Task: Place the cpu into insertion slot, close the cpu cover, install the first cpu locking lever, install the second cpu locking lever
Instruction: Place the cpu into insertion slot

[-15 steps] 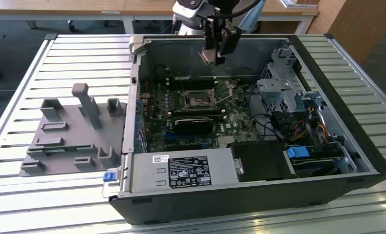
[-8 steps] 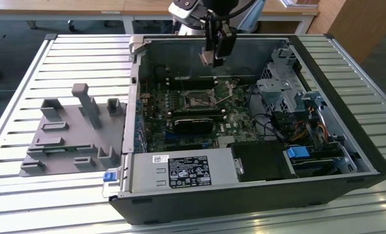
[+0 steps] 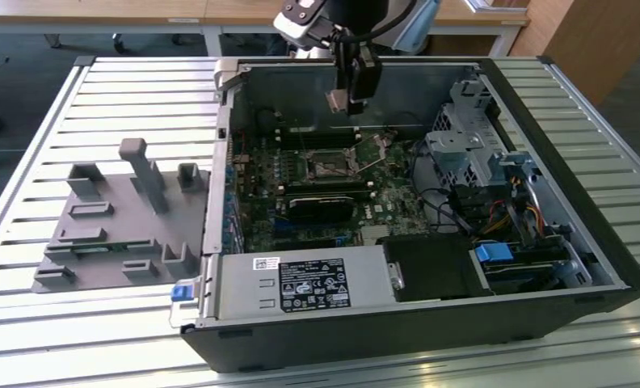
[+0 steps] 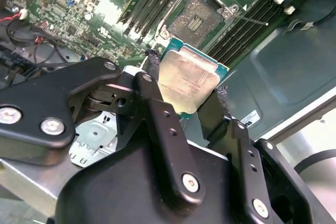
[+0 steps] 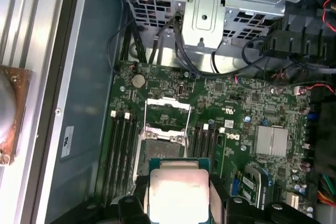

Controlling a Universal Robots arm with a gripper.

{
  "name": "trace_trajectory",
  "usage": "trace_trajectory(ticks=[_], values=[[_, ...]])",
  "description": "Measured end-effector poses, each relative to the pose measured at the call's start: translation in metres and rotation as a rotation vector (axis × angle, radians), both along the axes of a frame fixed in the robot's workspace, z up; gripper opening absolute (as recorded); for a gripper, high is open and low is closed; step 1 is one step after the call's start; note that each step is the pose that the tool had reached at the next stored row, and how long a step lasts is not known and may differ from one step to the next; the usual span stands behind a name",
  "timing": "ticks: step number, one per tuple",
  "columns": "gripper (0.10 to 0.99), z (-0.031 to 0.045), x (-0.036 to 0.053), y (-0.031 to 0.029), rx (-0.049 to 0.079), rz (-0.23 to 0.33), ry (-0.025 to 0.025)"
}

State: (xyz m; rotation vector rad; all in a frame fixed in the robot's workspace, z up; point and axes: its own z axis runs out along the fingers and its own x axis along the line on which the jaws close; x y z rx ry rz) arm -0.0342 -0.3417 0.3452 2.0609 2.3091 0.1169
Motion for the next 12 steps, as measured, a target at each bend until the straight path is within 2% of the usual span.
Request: trace_trajectory(ticks=[5,10,12], values=[[0.541,-0.0091,-0.0005,0.0014,-0.002,-0.029,0.0016],[0.541,-0.0182,-0.0016,0.0014,-0.002,-0.033,0.0022],[0.541,-0.0218,-0.0016,0.0014,-0.002,-0.033,0.0046]])
